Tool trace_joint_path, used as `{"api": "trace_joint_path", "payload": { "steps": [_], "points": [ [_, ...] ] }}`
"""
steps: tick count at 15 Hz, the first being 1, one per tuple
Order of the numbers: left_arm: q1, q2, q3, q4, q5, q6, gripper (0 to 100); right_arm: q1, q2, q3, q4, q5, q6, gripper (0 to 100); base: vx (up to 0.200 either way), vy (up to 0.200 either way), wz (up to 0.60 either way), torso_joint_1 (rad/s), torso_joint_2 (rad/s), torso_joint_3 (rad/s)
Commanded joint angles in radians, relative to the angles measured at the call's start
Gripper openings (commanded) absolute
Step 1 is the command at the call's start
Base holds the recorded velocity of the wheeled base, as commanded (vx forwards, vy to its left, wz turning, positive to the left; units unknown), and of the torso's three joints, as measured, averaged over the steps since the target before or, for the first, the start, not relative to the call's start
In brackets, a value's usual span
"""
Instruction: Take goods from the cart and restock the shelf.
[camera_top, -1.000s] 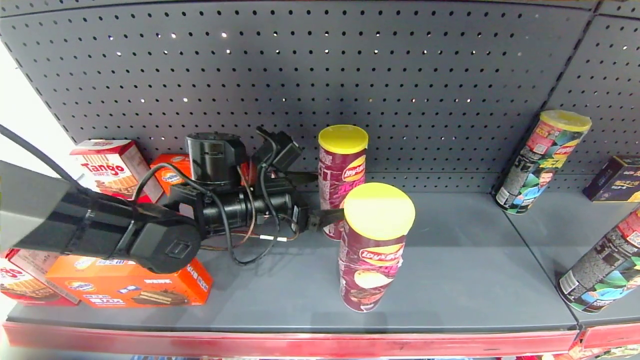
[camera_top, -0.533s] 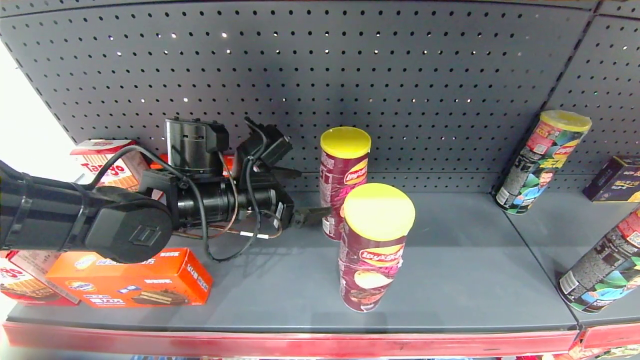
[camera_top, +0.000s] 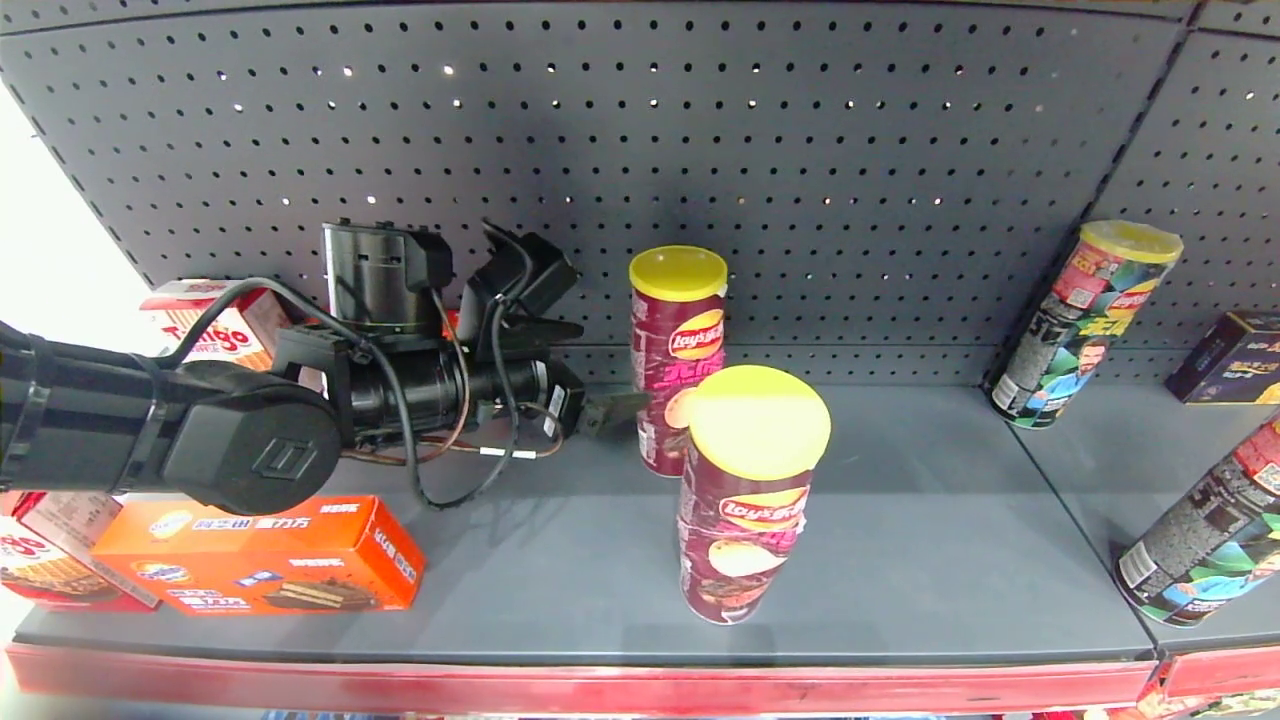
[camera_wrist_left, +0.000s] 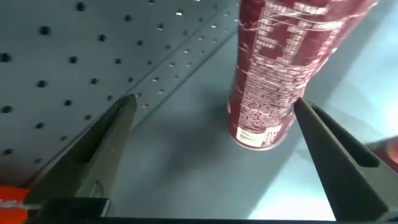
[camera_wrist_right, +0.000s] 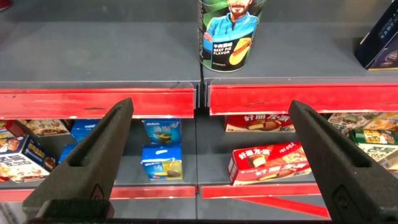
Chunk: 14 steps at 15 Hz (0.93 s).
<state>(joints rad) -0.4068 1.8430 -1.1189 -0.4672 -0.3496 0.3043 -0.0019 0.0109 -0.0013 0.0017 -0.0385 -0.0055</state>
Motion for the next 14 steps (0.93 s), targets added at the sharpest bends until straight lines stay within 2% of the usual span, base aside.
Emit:
{"api": "trace_joint_path", "payload": {
  "steps": [1,8,12,13,14],
  "points": [
    [0.000,0.007,-0.012,-0.001,0.014,-0.004,100,0.000,0.000,0.000,0.001,0.000,-0.001,100,0.000,0.000,0.00,0.000,0.00,0.000],
    [0.017,0.012,-0.004,-0.004,0.038,-0.002,100,0.000,0.000,0.000,0.000,0.000,-0.001,100,0.000,0.000,0.00,0.000,0.00,0.000],
    [0.031,0.004,0.054,-0.024,0.101,-0.004,100,0.000,0.001,0.000,0.000,0.000,-0.001,100,0.000,0.000,0.00,0.000,0.00,0.000],
    [0.031,0.004,0.054,-0.024,0.101,-0.004,100,0.000,0.001,0.000,0.000,0.000,-0.001,100,0.000,0.000,0.00,0.000,0.00,0.000],
    [0.033,-0.005,0.083,-0.065,0.101,-0.004,100,0.000,0.001,0.000,0.001,0.000,-0.001,100,0.000,0.000,0.00,0.000,0.00,0.000]
  ]
}}
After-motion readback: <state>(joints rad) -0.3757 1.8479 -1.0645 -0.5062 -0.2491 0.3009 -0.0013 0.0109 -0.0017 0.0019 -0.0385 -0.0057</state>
